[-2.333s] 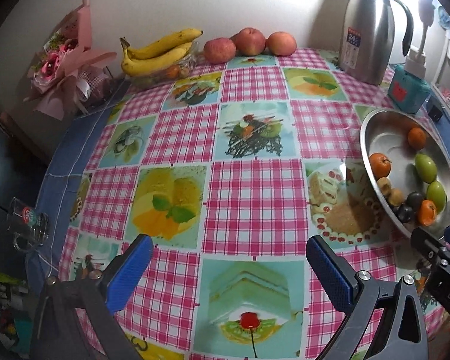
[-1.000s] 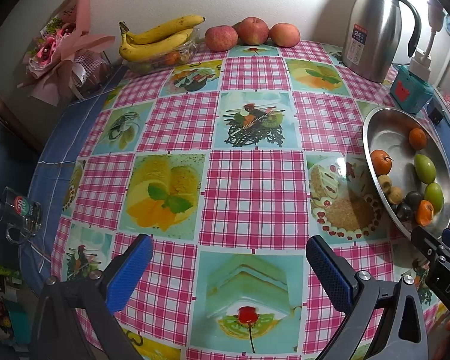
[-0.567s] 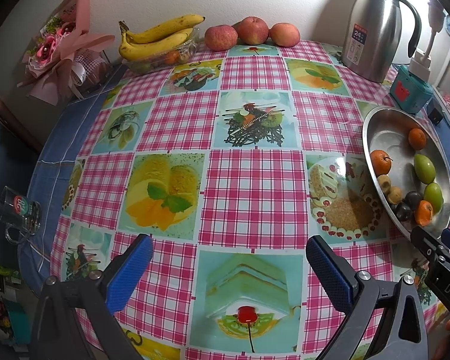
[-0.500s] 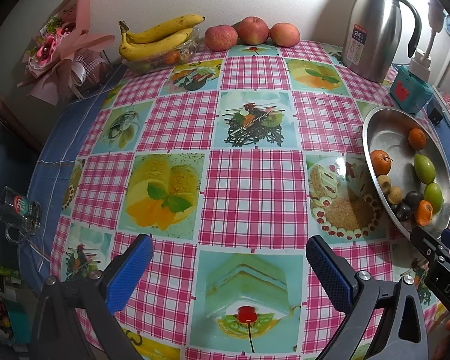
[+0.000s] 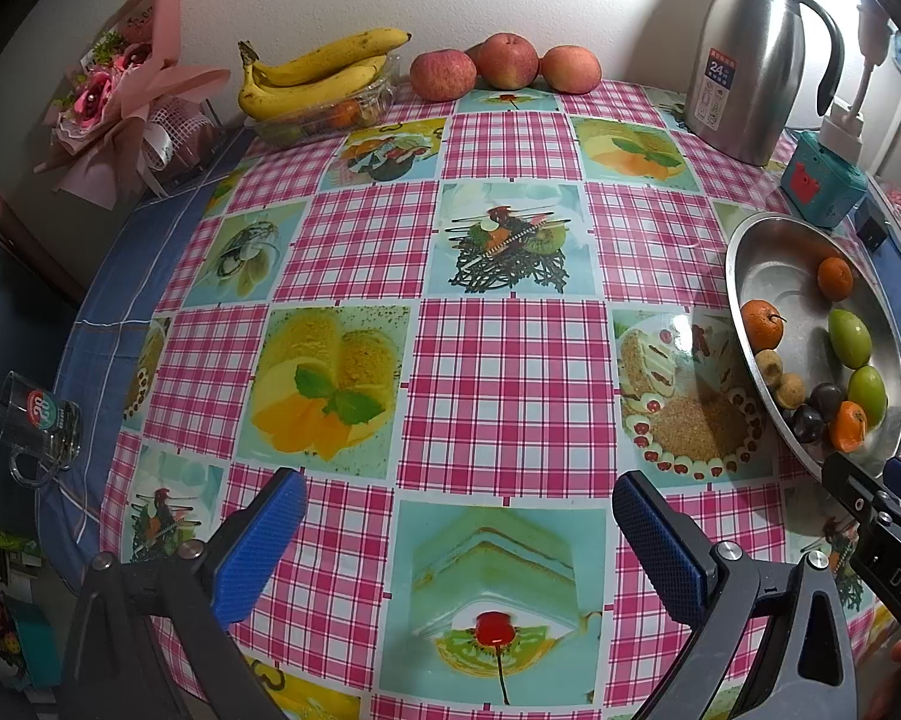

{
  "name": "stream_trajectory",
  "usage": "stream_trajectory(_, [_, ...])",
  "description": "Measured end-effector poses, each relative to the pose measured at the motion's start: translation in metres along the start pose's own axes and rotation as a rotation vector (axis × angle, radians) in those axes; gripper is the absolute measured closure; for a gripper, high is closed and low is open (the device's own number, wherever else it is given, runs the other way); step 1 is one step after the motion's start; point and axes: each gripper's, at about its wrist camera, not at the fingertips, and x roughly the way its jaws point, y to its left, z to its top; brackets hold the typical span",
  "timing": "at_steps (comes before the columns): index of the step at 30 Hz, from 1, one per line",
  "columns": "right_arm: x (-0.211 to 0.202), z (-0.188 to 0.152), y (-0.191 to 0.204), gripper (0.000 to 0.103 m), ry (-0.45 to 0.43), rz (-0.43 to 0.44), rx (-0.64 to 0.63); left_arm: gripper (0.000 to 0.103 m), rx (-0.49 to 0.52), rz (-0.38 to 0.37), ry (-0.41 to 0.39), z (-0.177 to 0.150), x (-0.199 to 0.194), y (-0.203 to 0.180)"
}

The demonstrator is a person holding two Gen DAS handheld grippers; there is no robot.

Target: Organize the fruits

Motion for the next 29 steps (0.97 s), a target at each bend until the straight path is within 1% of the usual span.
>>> stream_trajectory(24, [0.0013,-0.001,-0.001,0.031,0.008,-0.002,0.005,0.0,-0.002,0.018,0.013,0.0,0.0024,0.0022])
stream_trajectory(26, [0.0014,-0.0006,-0.0011,0.031,0.008,-0.002,0.004,0.0,-0.003,0.013,-0.007,-0.0004,-0.0011,0.0029])
stream_trajectory(27, [0.0014,-0.0007,-0.0011,0.031,0.009,-0.002,0.004,0.0,0.001,0.019,-0.026,-0.0007,-0.0041,0.0026])
stream_trajectory(29, [0.0015,-0.0004,-0.0009,0.031,0.009,-0.001,0.005,0.0,0.004,0.028,-0.037,0.0005,-0.0062,0.0021])
